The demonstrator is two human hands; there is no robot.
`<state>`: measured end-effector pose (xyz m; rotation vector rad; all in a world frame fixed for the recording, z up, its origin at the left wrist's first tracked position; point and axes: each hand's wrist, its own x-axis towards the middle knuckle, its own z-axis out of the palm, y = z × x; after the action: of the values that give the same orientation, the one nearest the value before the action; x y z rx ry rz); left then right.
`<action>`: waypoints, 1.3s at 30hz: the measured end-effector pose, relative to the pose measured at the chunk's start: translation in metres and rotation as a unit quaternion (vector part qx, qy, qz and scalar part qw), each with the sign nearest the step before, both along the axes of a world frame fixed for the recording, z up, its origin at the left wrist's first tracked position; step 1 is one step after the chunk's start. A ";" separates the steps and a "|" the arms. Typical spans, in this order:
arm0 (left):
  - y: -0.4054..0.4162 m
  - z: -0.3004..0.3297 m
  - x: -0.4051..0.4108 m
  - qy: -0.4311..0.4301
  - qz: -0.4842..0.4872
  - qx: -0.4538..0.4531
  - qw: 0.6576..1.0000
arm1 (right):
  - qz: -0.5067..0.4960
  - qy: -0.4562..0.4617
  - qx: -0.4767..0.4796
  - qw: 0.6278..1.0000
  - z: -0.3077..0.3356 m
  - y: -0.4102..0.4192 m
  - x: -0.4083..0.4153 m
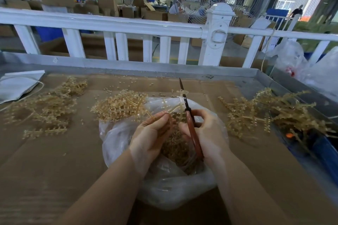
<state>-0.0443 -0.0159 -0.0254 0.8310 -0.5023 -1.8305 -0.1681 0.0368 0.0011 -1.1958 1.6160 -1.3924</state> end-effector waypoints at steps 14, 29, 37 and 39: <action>0.006 0.007 0.000 -0.152 -0.014 -0.090 0.984 | 0.001 0.066 -0.029 0.997 0.003 0.002 -0.005; 0.017 0.015 0.009 -0.417 -0.001 -0.491 0.765 | -0.030 -0.224 -0.036 0.973 0.002 -0.014 -0.014; 0.013 0.011 0.011 -0.508 -0.019 -0.486 0.710 | -0.037 -0.155 -0.033 0.987 -0.006 -0.013 -0.022; 0.013 0.014 0.011 -0.509 -0.048 -0.436 0.741 | -0.040 -0.153 -0.045 0.986 -0.008 -0.013 -0.023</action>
<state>-0.0330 -0.0033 -0.0118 1.0438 -1.9403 -0.8173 -0.1909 0.0234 -0.0067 -0.9218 1.4103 -1.6265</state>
